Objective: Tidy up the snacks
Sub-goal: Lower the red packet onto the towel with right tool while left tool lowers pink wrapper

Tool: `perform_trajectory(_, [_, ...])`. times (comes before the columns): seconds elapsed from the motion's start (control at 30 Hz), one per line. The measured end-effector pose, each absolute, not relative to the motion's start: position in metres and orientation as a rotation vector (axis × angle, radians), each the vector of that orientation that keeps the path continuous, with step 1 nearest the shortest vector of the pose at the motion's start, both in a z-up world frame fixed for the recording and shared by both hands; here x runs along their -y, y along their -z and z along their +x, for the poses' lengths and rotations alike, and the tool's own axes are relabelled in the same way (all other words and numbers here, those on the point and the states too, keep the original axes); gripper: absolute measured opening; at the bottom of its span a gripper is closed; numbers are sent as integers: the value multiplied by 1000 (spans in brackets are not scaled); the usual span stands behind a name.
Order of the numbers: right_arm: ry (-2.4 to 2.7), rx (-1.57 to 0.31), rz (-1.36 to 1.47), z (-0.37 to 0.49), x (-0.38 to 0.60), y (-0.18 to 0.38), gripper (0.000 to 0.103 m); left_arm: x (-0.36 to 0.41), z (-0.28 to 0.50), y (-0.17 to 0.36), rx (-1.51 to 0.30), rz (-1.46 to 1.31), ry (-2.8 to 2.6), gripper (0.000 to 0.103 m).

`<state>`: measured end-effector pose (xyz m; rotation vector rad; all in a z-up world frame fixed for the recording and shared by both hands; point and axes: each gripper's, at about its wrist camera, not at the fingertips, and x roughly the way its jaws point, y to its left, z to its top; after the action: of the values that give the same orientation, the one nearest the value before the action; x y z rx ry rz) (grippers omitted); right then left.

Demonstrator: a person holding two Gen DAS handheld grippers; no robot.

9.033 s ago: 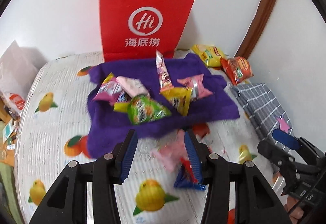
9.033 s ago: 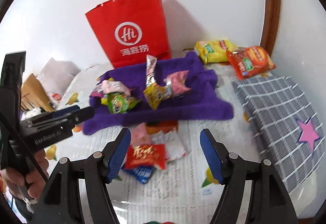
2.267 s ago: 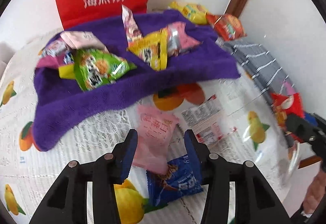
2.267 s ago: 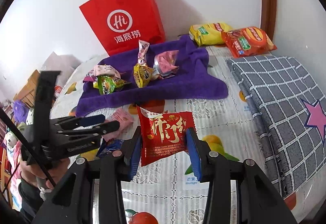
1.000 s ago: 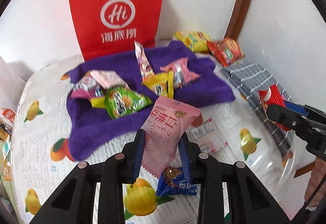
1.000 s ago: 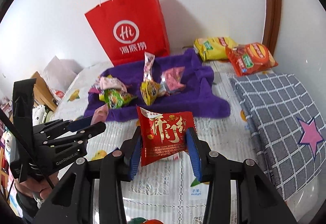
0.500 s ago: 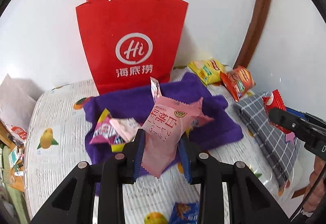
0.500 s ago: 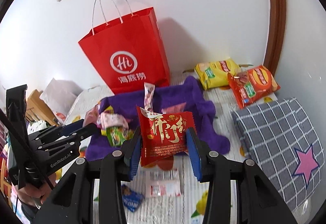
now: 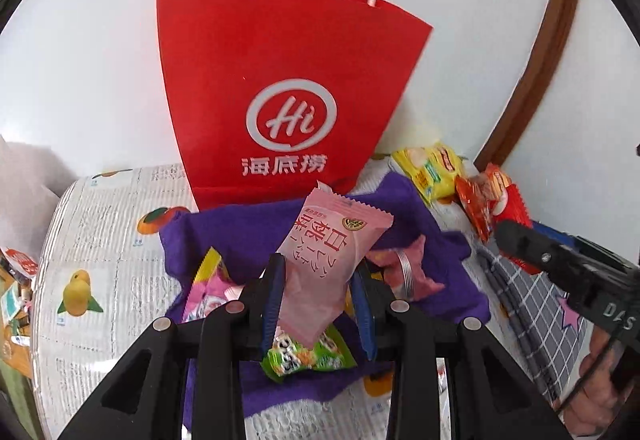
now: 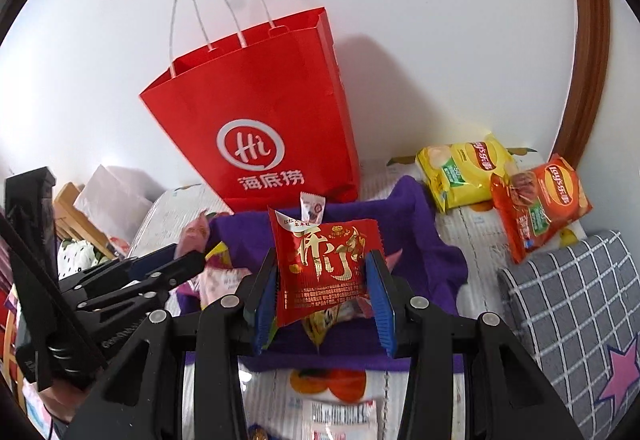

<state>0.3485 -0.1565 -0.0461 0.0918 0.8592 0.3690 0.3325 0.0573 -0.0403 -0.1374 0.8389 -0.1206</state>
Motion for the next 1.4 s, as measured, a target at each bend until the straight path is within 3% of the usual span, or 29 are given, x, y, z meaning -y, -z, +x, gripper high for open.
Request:
perform_trajectory(0.57, [-402,-899,82,375,144,68,42,-66,350,68,-891,-142,80,31])
perform_trajectory(1.4, [-412,-925,88,380,146,76,42,-70,347,63,-877,-162,72,31])
